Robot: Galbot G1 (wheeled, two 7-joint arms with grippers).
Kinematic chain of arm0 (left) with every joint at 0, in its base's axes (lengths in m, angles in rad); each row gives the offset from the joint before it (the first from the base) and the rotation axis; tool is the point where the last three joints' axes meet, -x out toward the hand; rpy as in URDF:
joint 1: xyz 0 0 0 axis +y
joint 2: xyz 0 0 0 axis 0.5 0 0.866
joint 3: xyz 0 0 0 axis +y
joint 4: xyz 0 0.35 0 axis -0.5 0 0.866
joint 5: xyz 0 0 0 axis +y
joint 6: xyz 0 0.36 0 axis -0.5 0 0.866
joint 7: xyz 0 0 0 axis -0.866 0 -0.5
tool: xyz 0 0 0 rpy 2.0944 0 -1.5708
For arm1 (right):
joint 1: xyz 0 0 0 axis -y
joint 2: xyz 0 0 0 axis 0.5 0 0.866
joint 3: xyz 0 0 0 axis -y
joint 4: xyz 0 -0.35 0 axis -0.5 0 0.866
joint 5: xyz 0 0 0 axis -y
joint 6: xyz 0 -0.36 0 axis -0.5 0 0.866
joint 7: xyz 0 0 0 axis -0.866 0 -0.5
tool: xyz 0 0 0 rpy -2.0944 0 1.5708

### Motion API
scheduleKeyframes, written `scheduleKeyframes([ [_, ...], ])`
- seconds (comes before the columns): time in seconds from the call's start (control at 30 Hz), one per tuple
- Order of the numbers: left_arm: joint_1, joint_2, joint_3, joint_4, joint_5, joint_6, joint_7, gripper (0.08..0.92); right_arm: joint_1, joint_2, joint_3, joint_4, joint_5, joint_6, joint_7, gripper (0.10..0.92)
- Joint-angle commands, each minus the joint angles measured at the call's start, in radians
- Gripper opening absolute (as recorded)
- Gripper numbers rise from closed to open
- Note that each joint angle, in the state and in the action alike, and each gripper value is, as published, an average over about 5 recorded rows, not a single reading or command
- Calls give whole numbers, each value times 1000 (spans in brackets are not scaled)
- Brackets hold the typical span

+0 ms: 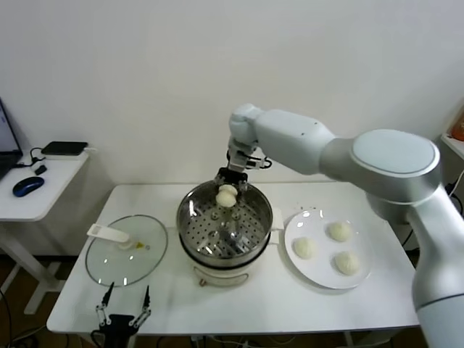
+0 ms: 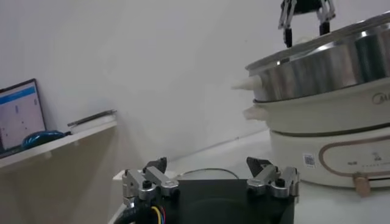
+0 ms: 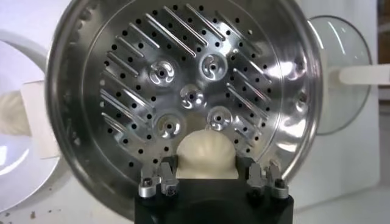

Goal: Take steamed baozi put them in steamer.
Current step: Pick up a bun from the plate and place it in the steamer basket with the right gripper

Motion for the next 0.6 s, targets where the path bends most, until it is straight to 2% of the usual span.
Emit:
scheduleKeyframes([
  [0.03, -3, 0, -1, 5, 0, 0, 0, 823, -78, 64, 35, -133, -75, 79, -17, 638],
  [0.23, -4, 0, 0, 7, 0, 2, 0, 823, -84, 67, 55, -146, -60, 79, -19, 652],
  [0.33, -3, 1, 1, 1, 0, 5, 1, 823, -65, 60, 58, -143, -9, 79, -9, 709],
  [0.43, -1, 2, 1, -6, 1, 9, 2, 823, -11, 35, 20, -105, 113, 79, -20, 784],
  [0.6, 9, 6, 2, -24, 2, 18, 4, 823, 127, -53, -122, 64, 402, -15, -27, 821],
])
